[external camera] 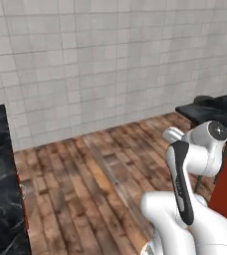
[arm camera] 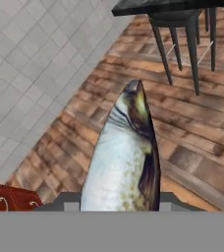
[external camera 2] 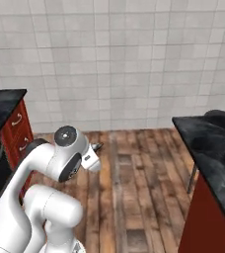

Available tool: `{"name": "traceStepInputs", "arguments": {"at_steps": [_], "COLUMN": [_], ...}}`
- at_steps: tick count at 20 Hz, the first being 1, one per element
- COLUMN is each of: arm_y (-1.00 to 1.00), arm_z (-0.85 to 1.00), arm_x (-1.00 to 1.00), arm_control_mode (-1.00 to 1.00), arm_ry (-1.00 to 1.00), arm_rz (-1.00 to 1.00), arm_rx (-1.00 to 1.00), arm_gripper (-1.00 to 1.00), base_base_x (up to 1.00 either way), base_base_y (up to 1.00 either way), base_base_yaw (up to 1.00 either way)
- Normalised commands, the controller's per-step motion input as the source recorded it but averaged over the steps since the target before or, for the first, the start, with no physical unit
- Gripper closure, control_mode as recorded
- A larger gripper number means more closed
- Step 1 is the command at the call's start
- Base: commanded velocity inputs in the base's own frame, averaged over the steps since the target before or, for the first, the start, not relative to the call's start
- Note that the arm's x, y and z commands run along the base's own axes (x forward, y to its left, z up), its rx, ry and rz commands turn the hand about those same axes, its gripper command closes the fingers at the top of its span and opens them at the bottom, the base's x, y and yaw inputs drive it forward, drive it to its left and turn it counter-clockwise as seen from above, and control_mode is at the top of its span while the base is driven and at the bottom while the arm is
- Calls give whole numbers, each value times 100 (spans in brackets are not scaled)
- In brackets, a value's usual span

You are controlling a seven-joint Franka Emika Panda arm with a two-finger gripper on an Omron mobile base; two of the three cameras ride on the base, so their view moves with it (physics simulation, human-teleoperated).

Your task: Place the fish on the counter behind the older fish on the same shelf of the fridge to maintain FIFO order. Close the fridge door when finished.

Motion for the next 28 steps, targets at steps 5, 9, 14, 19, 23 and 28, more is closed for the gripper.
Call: {"name": "traceStepInputs", "arguments": {"at_steps": [5,9,14,19,23,28], "arm_y": [0,0,0,0,0,0], "arm_z": [0,0,0,0,0,0], "arm_x": [0,0,0,0,0,0], "arm_control_mode": [100,100,100,100,100,100], "arm_ry": [0,0,0,0,0,0], "arm_rz": [0,0,0,0,0,0], "arm_rx": [0,0,0,0,0,0], "arm_gripper": [100,100,100,100,100,100], "base_base_x": [100,100,100,100,100,100], "base_base_y": [15,39,46,51,49,39], "base_base_yaw": [-45,-43,-42,-43,-43,-44]}}
